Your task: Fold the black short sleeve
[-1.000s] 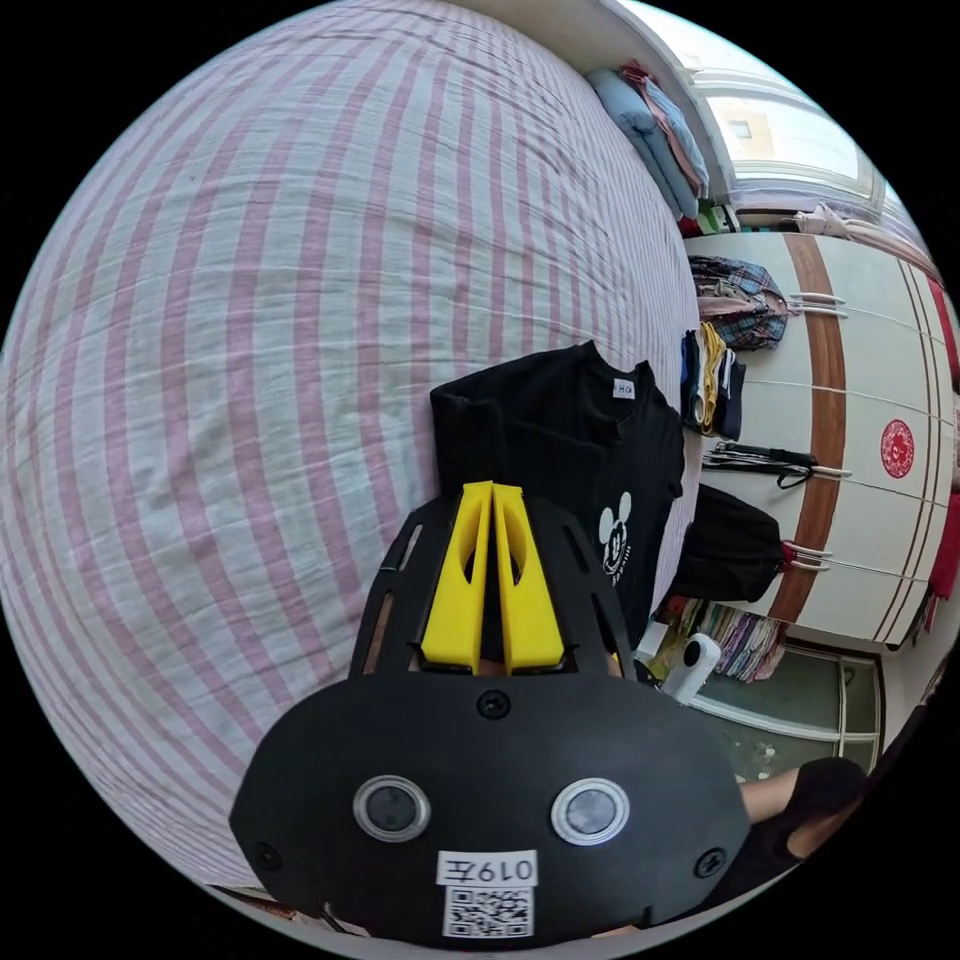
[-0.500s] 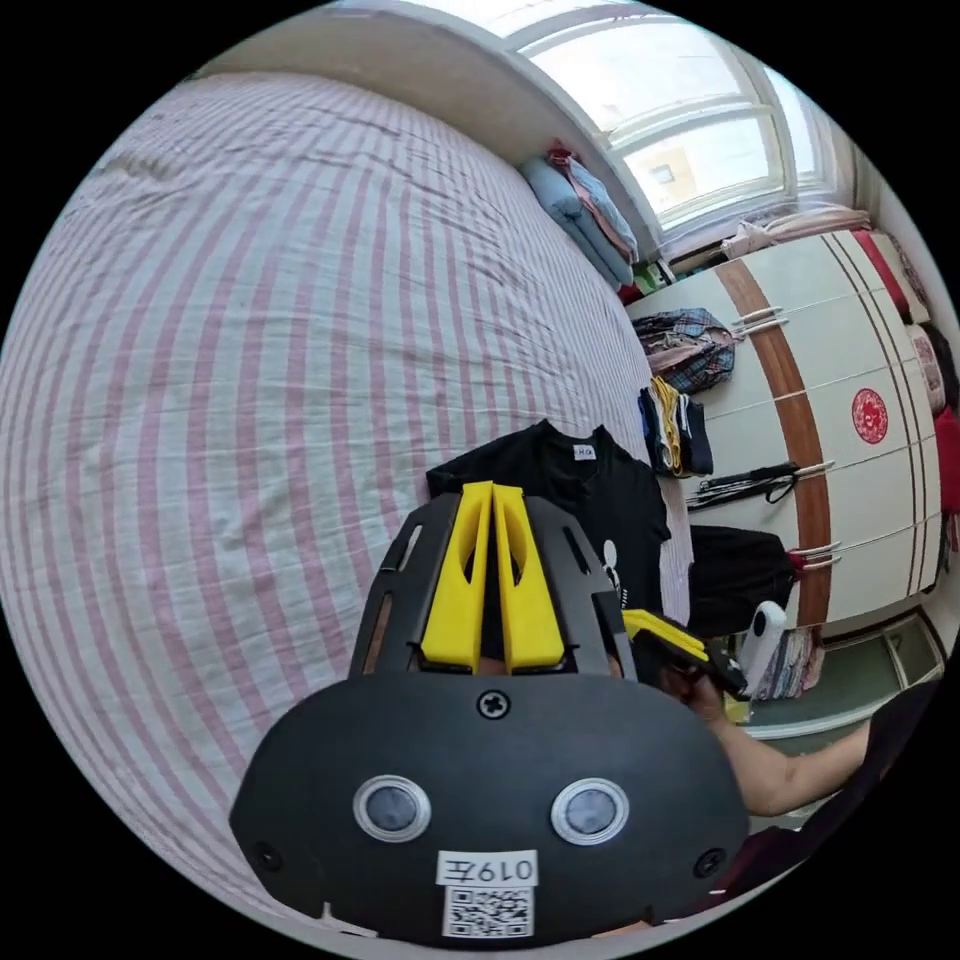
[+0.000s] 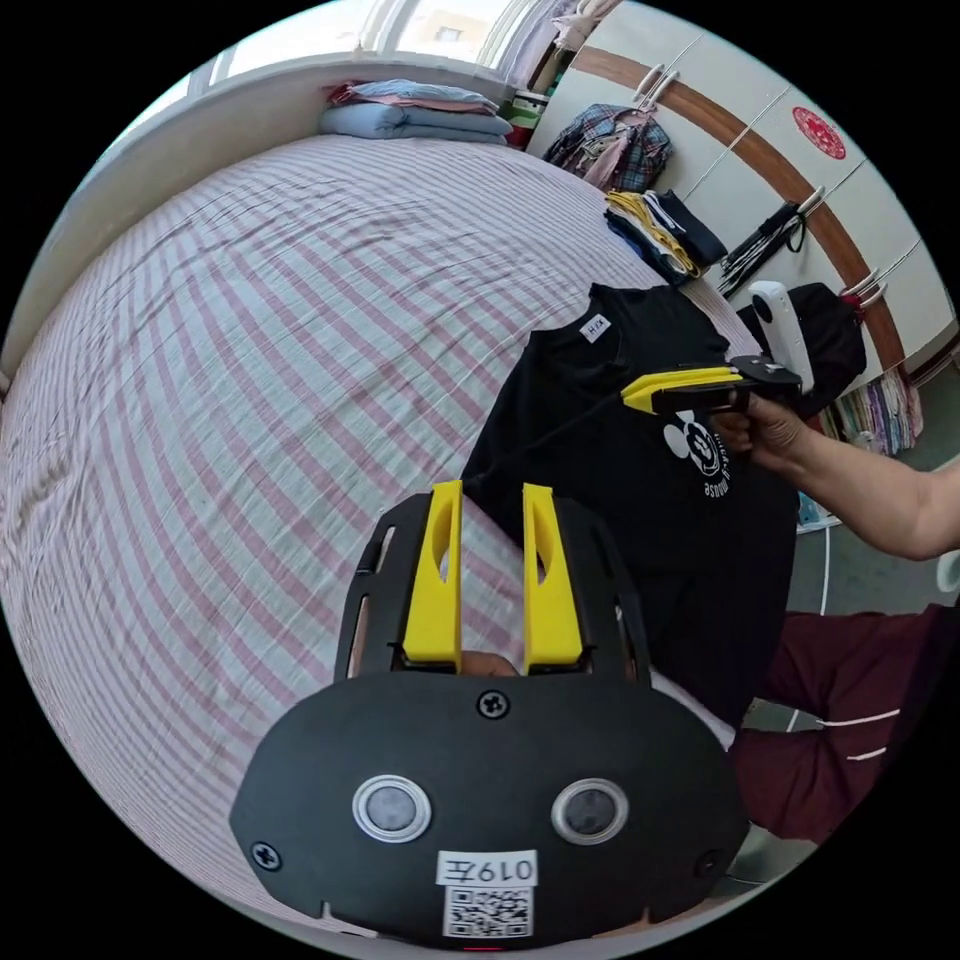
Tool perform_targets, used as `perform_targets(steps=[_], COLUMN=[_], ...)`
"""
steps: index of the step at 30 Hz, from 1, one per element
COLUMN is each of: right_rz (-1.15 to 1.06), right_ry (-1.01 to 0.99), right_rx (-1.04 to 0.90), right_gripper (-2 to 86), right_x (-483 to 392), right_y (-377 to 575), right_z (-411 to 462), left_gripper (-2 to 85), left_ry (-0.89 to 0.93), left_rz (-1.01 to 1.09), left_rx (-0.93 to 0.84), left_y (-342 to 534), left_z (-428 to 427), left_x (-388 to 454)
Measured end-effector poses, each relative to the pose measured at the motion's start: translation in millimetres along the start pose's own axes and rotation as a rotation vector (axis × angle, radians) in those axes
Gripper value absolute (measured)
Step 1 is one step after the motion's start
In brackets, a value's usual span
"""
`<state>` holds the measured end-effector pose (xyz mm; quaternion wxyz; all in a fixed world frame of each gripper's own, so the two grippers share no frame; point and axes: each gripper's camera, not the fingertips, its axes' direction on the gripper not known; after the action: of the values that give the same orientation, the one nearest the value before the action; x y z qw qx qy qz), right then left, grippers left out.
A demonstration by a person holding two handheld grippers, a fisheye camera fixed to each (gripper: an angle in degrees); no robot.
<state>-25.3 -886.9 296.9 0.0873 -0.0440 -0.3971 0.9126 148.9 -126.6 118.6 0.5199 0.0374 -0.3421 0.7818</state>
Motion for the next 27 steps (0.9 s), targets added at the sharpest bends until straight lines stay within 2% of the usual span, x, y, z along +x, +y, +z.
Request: perform_targets(steps=[5, 13, 17, 27], right_rz=[0.061, 0.076, 0.082, 0.144], right_ry=[-0.052, -0.078, -0.055, -0.01], right_rx=[0.005, 0.082, 0.116, 0.063], right_gripper=[6.8, -0.3, -0.6, 1.2], right_x=[6.9, 5.4, 2.1, 10.4], right_y=[-2.6, -0.8, 2.0, -4.0], right_z=[3.1, -9.6, -17.4, -4.5], left_gripper=[4.8, 1.6, 1.3, 0.9], left_ry=[0.042, 0.072, 0.044, 0.039], left_rz=[-0.049, -0.067, -0.096, -0.168], left_rx=[0.038, 0.04, -0.014, -0.033], left_y=[14.4, 20.7, 21.8, 28.1], left_z=[3.6, 9.2, 16.0, 14.2], left_x=[-1.6, 1.3, -2.9, -8.4])
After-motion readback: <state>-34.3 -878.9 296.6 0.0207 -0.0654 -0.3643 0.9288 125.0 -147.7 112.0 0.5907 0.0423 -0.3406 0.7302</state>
